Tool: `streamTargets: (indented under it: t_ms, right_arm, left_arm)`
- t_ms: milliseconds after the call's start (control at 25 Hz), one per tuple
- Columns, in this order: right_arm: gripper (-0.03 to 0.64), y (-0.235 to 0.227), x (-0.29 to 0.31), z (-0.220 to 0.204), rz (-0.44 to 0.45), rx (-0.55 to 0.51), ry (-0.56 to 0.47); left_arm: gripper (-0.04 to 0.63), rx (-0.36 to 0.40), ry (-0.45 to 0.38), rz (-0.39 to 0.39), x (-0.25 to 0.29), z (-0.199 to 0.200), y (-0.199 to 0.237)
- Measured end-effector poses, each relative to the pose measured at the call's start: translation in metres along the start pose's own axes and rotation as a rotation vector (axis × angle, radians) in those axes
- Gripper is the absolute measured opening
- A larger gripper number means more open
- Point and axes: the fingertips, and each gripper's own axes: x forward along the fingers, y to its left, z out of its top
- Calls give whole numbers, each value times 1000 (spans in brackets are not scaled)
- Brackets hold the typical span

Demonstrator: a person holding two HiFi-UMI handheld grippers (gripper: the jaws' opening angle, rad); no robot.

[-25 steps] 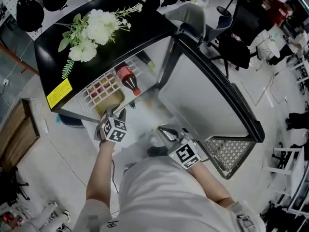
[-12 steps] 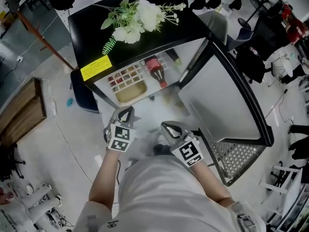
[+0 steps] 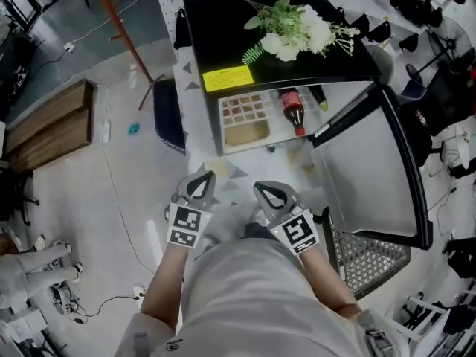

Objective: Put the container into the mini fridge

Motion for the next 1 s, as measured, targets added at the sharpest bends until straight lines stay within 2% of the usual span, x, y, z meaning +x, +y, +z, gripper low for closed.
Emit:
streamTargets:
  t_ms: [440,640,840,1000]
  right_arm:
    - [5,75,43,39,209,-87,-40]
    - [5,101,55,53,272,-104,-58]
    - [5,120,59,67,317,-132,-77]
    - [5,130,62,75,337,-144,-84]
  left_arm:
    - [8,-116,-28,195,-105,-26,34]
    - [8,-156,-75,263,-144,-26,43]
    - [8,-207,-130,306,-173,-21,48]
    - [8,-219,-147,326,-187,-20,51]
